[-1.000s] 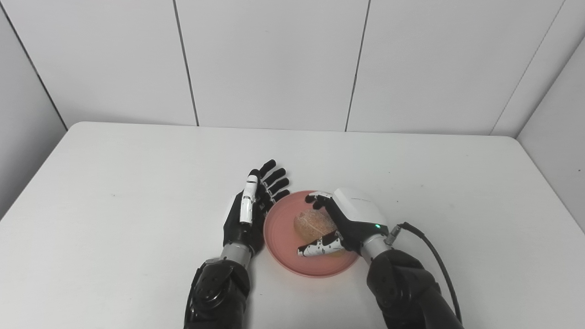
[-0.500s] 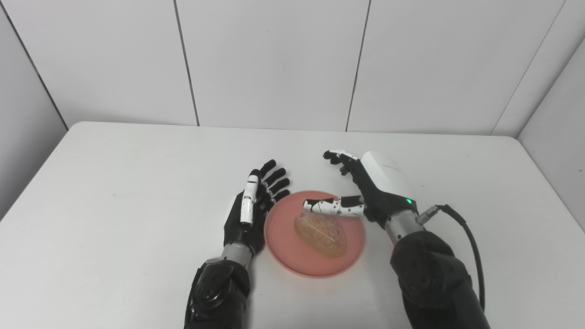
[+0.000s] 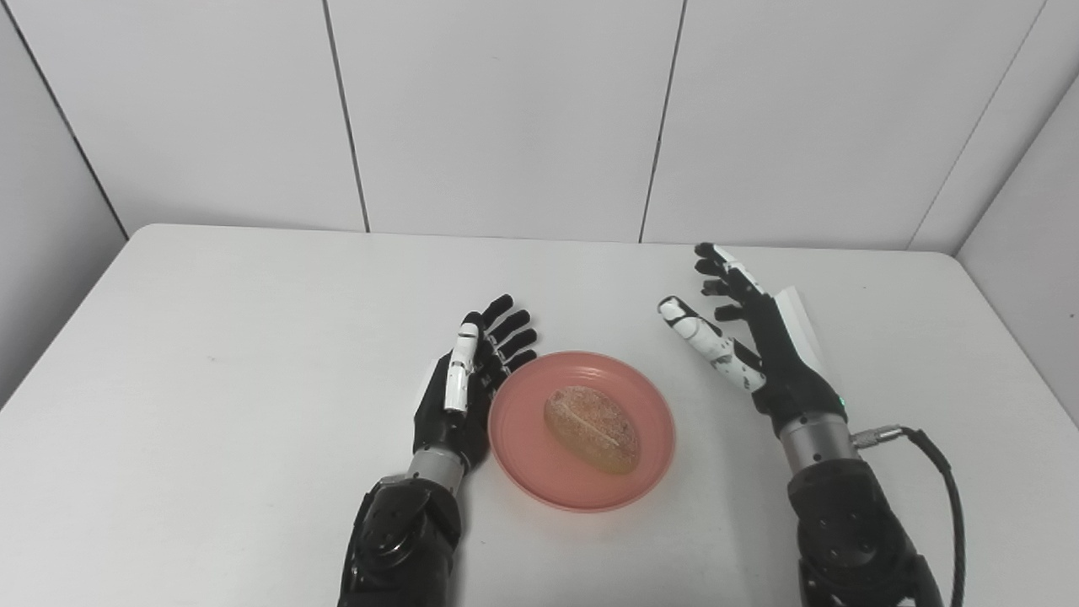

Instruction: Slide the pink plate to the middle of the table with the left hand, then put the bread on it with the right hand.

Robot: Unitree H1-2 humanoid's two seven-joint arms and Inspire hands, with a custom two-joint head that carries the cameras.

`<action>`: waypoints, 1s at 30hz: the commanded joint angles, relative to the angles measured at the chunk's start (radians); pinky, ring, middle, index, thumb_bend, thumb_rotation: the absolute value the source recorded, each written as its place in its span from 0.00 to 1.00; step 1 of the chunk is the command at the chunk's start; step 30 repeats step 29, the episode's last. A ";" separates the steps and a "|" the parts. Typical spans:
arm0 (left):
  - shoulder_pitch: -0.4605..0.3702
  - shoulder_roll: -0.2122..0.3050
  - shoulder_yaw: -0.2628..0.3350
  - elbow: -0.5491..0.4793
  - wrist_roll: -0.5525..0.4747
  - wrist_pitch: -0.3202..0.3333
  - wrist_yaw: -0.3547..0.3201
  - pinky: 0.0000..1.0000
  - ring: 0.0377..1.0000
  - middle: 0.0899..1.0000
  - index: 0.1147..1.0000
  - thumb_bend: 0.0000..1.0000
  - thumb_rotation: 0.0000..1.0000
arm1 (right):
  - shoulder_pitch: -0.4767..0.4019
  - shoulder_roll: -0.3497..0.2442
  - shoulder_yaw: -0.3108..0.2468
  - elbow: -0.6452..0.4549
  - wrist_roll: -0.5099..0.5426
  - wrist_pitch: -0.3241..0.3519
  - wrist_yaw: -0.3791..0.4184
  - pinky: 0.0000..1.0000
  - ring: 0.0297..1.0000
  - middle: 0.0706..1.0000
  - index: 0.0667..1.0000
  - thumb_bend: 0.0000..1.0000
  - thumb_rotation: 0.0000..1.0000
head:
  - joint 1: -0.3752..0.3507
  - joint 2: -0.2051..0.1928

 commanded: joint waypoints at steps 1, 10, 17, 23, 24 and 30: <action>0.042 0.010 0.003 0.050 0.009 0.055 0.010 0.82 0.82 0.82 0.81 0.40 1.00 | 0.001 0.030 -0.040 0.009 0.133 -0.094 -0.045 0.84 0.90 0.90 0.89 0.53 1.00 | 0.000 -0.001; 0.057 0.026 -0.006 0.041 0.026 0.027 -0.003 0.84 0.84 0.84 0.83 0.39 1.00 | 0.084 0.041 -0.039 0.149 0.239 -0.281 -0.153 0.94 0.96 0.96 0.95 0.50 1.00 | -0.005 -0.027; 0.082 0.055 -0.032 0.017 0.073 -0.025 -0.014 0.88 0.88 0.89 0.87 0.39 1.00 | 0.129 0.065 -0.025 0.176 0.330 -0.312 -0.169 0.96 0.98 0.97 0.97 0.40 1.00 | -0.005 -0.042; 0.106 0.073 -0.034 -0.010 0.081 -0.031 -0.018 0.90 0.90 0.91 0.89 0.39 1.00 | 0.142 0.074 -0.007 0.216 0.372 -0.354 -0.177 0.95 0.97 0.96 0.96 0.33 1.00 | -0.003 -0.049; 0.111 0.076 -0.033 -0.013 0.080 -0.031 -0.019 0.90 0.90 0.91 0.89 0.39 1.00 | 0.142 0.076 -0.003 0.221 0.375 -0.358 -0.178 0.94 0.96 0.96 0.96 0.32 1.00 | -0.001 -0.051; 0.124 0.089 -0.025 -0.009 0.068 -0.035 -0.028 0.90 0.90 0.90 0.89 0.40 1.00 | 0.147 0.080 0.017 0.224 0.371 -0.348 -0.182 0.92 0.97 0.96 0.96 0.23 1.00 | 0.003 -0.058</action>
